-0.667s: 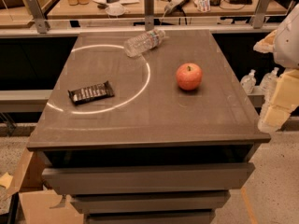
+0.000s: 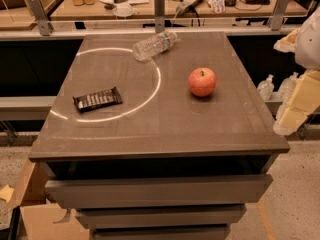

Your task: Move apple near rxbar chocolate

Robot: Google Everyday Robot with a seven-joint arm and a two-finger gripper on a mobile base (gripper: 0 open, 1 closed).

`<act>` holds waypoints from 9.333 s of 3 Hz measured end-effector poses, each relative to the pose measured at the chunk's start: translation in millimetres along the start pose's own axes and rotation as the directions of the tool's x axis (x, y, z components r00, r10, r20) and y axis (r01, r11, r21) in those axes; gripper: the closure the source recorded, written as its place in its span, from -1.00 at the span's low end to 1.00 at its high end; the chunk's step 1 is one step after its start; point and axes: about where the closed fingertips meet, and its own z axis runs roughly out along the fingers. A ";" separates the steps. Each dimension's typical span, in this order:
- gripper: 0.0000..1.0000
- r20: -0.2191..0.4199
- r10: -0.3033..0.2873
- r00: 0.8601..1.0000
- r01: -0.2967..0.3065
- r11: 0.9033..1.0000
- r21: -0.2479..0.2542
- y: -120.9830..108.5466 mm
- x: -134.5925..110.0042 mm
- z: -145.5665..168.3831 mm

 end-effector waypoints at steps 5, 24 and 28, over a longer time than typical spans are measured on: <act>-1.00 0.467 0.057 0.882 -0.088 0.995 0.044 -93.8 3.3 50.0; -1.00 0.746 0.117 0.656 0.073 0.973 -0.217 -32.0 -276.3 217.4; -1.00 0.590 0.208 0.780 -0.321 0.943 0.092 -137.7 -72.9 119.1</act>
Offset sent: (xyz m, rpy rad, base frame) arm 0.1073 -0.0412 -0.0088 0.5198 -0.2659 0.0251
